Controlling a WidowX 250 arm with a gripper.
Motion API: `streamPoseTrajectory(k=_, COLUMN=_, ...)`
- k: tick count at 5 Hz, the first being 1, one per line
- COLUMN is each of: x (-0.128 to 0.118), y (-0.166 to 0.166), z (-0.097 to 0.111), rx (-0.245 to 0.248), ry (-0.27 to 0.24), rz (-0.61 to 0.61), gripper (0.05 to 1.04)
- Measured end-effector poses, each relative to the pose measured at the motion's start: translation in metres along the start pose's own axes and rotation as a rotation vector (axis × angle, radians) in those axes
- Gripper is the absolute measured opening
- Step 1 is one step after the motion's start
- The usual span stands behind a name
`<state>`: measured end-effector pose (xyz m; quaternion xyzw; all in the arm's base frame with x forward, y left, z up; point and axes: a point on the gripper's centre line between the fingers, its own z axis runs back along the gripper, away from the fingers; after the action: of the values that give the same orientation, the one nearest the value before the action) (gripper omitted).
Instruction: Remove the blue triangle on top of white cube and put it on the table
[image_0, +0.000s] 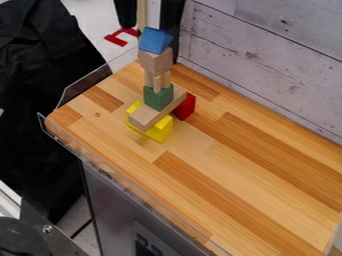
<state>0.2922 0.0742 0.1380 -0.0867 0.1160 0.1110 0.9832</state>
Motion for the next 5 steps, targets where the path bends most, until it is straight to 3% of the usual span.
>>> streamPoseTrajectory(k=3, x=0.002, y=-0.003, z=-0.01, rx=0.002, ry=0.042, rz=0.011, gripper=0.992)
streamPoseTrajectory(k=4, x=0.005, y=-0.003, z=-0.015, rx=0.0, ry=0.052, rz=0.019, gripper=0.921)
streamPoseTrajectory(k=5, x=0.007, y=-0.003, z=-0.015, rx=0.001, ry=0.043, rz=0.021, gripper=0.632)
